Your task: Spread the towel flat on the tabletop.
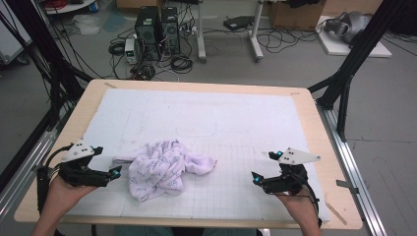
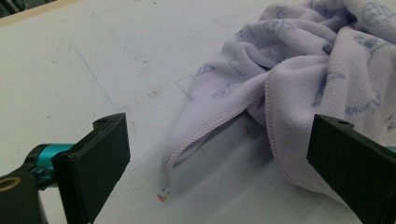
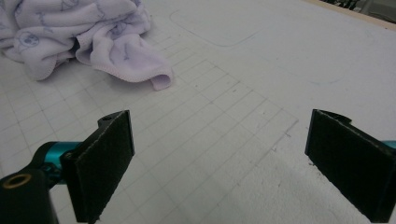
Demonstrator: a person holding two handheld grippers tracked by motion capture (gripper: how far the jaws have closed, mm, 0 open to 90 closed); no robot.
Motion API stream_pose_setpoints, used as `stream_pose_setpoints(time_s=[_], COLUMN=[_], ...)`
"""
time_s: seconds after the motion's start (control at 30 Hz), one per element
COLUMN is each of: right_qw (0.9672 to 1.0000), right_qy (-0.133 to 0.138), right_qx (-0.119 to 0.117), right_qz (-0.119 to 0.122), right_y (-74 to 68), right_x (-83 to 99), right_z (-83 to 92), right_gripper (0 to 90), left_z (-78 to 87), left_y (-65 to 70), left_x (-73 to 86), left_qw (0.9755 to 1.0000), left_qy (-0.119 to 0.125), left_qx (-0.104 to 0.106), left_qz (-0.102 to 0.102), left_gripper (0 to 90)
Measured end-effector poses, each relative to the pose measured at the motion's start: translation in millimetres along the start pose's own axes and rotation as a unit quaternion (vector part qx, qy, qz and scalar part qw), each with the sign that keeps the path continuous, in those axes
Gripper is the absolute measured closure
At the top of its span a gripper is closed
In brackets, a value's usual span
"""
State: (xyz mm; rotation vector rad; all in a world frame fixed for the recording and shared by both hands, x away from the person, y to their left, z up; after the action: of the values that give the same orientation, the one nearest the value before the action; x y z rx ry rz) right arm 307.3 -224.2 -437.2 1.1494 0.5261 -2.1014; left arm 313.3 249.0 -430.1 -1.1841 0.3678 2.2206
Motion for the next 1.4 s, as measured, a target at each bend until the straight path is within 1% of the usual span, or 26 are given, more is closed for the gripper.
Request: stream_pose_setpoints(time_s=[0.07, 0.3, 0.5, 0.67, 0.8, 0.87, 1.0, 1.1, 1.13, 1.3, 1.4], right_qw=[1.0, 1.0, 1.0, 1.0, 1.0, 1.0, 1.0, 0.9999, 0.9999, 0.9992, 0.9986], right_qy=[0.001, 0.002, 0.004, 0.007, 0.006, 0.005, 0.002, 0.005, 0.004, 0.007, 0.007], right_qx=[-0.001, -0.001, -0.005, -0.006, -0.006, -0.004, -0.009, -0.013, -0.015, -0.03, -0.041], right_qz=[0.004, -0.001, 0.0, 0.001, 0.001, 0.003, 0.002, 0.006, 0.006, 0.023, 0.033], right_y=[0.5, 4.4, 3.7, 2.7, 2.0, 2.2, 2.2, 0.4, -1.0, -10.7, -18.0], right_x=[0.3, 0.7, -0.7, -3.6, -4.3, -4.4, -6.2, -11.4, -13.7, -29.1, -39.7], right_z=[0.6, 1.4, 1.6, 2.4, 2.4, 2.2, -0.3, -2.3, -3.3, -13.9, -22.4], right_gripper=[7.1, 7.2, 7.2, 7.1, 7.1, 7.1, 7.1, 7.2, 7.2, 7.1, 7.1], left_z=[-0.8, -3.1, -2.4, -1.8, -0.7, -0.4, 2.0, 3.2, 3.9, 3.6, 2.3], left_y=[0.1, 0.1, -0.2, 1.2, 1.6, 1.3, 0.9, 1.6, 1.7, 6.5, 9.5], left_x=[-0.1, -1.6, -3.7, -6.2, -6.2, -5.6, -4.9, -6.2, -6.6, -13.8, -19.8], left_qw=[1.0, 1.0, 1.0, 1.0, 0.9999, 0.9998, 0.9998, 0.9998, 0.9998, 0.9996, 0.9993], left_qy=[-0.002, -0.001, -0.002, 0.003, 0.001, 0.0, 0.0, 0.004, 0.002, 0.008, 0.009], left_qx=[0.0, 0.005, 0.006, 0.009, 0.015, 0.02, 0.021, 0.021, 0.021, 0.027, 0.032], left_qz=[-0.002, 0.0, -0.005, 0.0, -0.006, -0.005, -0.004, -0.002, -0.005, -0.007, -0.016], left_gripper=[6.5, 6.4, 6.5, 6.4, 6.5, 6.4, 6.5, 6.5, 6.4, 6.4, 6.4])
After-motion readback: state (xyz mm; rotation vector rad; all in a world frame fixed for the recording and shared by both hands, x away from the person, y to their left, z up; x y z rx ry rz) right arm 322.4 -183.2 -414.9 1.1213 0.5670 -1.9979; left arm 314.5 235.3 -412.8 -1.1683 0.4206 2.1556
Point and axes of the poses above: each handheld gripper's, and its own axes: z roughly backward along the jaws, x roughly out of its underside, y roughly to its right, the point moved 8 cm from there along -z, roughly forward along the jaws, and after that the axes turned 1 degree about -x, right-handed, at the moved point
